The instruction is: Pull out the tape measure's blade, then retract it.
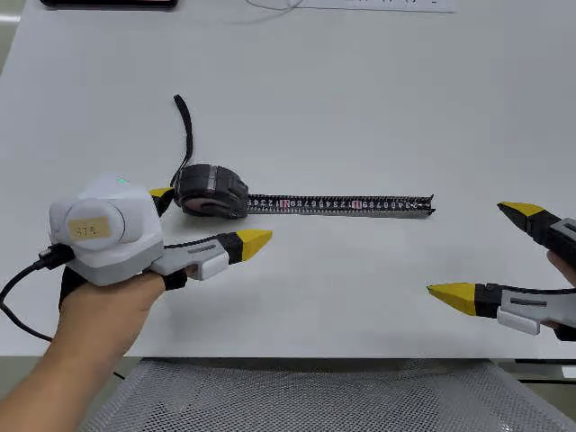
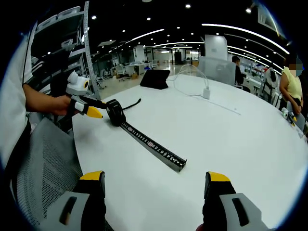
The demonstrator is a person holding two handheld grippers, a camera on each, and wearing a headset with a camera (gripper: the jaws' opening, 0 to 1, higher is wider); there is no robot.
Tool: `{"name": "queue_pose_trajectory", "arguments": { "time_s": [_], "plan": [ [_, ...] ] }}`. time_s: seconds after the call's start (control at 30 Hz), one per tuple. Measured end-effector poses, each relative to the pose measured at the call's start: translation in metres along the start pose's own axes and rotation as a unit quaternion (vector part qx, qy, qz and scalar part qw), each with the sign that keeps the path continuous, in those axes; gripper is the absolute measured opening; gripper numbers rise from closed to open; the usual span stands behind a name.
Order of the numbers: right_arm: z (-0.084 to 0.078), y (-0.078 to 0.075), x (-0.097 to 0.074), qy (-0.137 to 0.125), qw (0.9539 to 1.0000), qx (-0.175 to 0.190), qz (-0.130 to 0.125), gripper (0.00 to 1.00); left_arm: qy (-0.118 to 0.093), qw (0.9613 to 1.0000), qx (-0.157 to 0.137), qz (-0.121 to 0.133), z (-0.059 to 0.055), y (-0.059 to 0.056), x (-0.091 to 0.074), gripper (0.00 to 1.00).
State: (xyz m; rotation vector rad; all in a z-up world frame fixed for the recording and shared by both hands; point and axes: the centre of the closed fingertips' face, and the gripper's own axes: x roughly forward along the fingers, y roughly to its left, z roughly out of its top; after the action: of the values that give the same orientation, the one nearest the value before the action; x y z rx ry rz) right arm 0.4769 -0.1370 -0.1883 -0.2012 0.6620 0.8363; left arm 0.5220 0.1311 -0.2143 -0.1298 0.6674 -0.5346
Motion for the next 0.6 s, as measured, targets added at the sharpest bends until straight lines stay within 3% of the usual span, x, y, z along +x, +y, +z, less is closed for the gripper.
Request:
{"name": "queue_pose_trajectory", "arguments": {
  "time_s": [0.6],
  "plan": [
    [-0.005,-0.020,0.006,0.048,0.9967,-0.063,0.019,0.69,0.003,0.9985,-0.010,0.053,0.000,0.006,0.007,0.83]
  ]
}}
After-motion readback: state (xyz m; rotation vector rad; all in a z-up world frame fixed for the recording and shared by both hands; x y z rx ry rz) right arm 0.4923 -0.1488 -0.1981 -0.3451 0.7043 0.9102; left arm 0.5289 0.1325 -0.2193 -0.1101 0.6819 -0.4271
